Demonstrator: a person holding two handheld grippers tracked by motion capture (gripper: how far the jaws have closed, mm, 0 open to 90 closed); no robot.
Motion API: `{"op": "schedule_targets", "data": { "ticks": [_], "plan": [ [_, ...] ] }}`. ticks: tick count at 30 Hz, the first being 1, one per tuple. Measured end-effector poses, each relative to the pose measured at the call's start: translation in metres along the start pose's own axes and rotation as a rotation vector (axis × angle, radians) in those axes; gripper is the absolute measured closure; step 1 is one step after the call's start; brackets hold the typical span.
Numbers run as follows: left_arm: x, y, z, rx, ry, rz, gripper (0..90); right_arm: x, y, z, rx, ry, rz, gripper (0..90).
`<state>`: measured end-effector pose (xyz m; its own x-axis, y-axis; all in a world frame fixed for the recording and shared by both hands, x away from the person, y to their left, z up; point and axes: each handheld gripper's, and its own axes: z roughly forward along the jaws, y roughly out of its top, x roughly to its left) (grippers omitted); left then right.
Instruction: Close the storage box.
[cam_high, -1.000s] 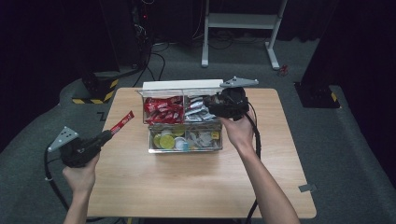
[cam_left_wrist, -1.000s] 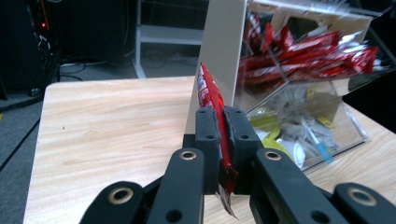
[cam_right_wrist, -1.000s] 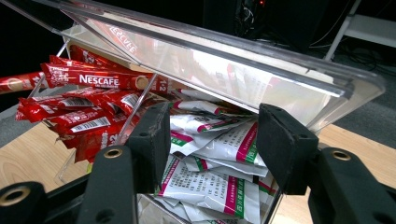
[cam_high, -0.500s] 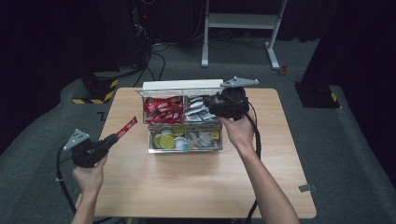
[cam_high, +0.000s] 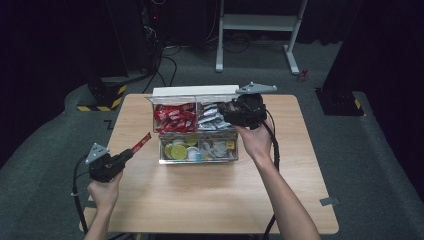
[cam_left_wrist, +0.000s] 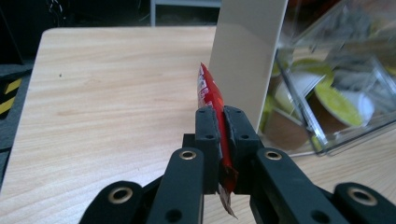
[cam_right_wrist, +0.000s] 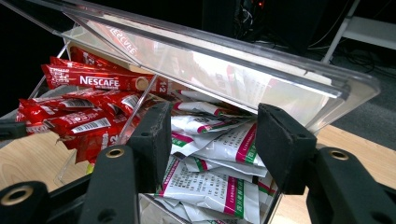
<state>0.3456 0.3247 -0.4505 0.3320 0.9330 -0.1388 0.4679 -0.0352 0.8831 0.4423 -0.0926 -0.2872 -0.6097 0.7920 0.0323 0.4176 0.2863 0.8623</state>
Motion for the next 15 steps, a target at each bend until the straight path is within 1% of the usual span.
{"op": "schedule_targets", "data": {
  "ticks": [4, 7, 15],
  "plan": [
    [-0.001, -0.006, 0.007, 0.017, -0.004, -0.003, 85.4, 0.0, 0.0, 0.0, 0.003, 0.004, -0.002, 46.3],
    [-0.002, -0.01, 0.012, 0.038, 0.001, 0.009, 85.5, -0.001, 0.0, 0.0, 0.002, 0.004, -0.003, 46.3],
    [-0.002, -0.015, 0.018, 0.045, 0.009, -0.01, 85.3, -0.001, 0.0, 0.0, 0.001, 0.005, -0.003, 46.4]
  ]
}}
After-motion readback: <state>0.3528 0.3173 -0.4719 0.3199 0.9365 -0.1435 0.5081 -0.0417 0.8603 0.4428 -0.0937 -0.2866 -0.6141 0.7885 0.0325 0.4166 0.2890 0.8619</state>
